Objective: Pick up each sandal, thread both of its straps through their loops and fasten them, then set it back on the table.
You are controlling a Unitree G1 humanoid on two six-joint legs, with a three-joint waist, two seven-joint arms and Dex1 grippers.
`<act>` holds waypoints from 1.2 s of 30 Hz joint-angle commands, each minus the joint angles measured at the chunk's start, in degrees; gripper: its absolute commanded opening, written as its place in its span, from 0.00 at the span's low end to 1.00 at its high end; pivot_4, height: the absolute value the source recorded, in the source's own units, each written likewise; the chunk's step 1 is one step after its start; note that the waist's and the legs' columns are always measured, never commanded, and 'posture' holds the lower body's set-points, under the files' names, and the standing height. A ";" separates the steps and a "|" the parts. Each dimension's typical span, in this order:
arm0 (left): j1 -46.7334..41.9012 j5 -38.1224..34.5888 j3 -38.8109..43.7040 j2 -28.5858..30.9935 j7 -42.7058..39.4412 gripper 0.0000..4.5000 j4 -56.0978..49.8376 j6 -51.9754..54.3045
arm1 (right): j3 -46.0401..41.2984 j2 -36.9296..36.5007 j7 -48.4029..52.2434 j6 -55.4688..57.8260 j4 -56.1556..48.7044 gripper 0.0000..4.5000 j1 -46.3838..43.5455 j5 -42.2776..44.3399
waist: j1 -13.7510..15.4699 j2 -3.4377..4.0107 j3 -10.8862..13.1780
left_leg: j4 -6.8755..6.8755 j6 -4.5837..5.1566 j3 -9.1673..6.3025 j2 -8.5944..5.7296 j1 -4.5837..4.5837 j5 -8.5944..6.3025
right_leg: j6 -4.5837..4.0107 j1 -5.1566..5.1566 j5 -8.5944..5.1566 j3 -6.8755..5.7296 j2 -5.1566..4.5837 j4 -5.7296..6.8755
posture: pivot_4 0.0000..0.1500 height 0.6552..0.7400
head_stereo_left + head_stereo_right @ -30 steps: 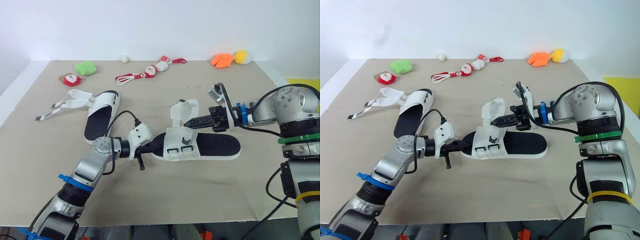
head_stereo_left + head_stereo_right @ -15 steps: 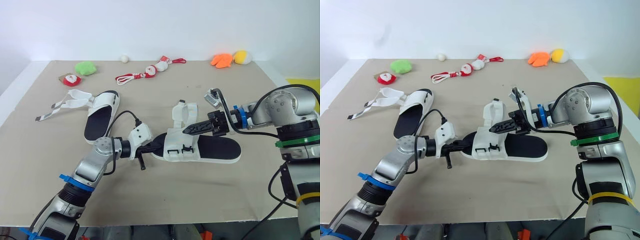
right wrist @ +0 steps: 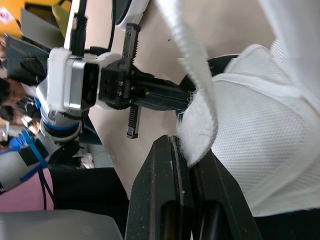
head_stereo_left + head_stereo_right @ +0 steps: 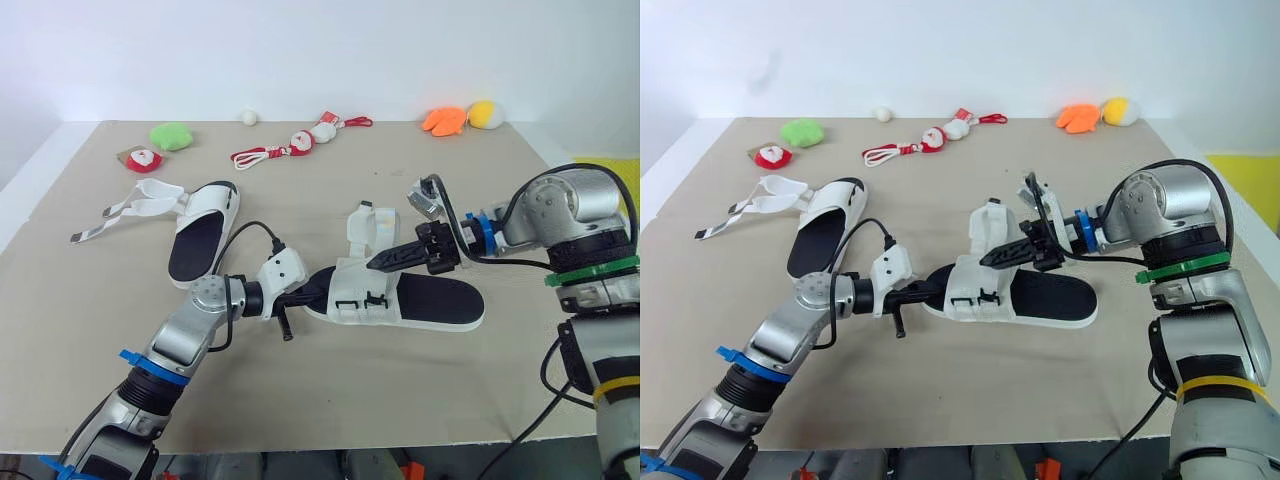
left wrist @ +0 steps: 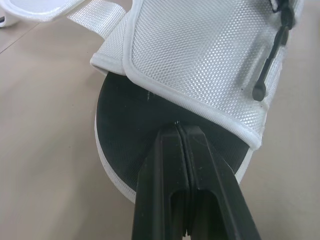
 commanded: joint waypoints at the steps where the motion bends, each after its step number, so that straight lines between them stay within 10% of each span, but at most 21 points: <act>1: 1.55 1.88 -2.15 0.48 0.23 0.00 1.84 1.03 | 1.14 -0.39 1.91 0.52 0.99 0.01 -1.63 -0.59 | 0.00 0.00 0.00 | 0.00 0.00 -0.01 0.00 0.00 0.00 | 0.00 0.00 0.00 0.00 0.00 0.00 | 1.00 1.00; 36: 2.38 1.68 -3.30 0.96 0.82 0.00 0.30 1.54 | 7.14 -0.13 7.02 0.52 9.33 0.01 -5.86 0.82 | -0.16 0.02 -0.01 | -0.01 -0.03 -0.06 0.04 0.01 -0.13 | 0.16 0.00 -0.16 -0.03 0.07 0.07 | 1.00 1.00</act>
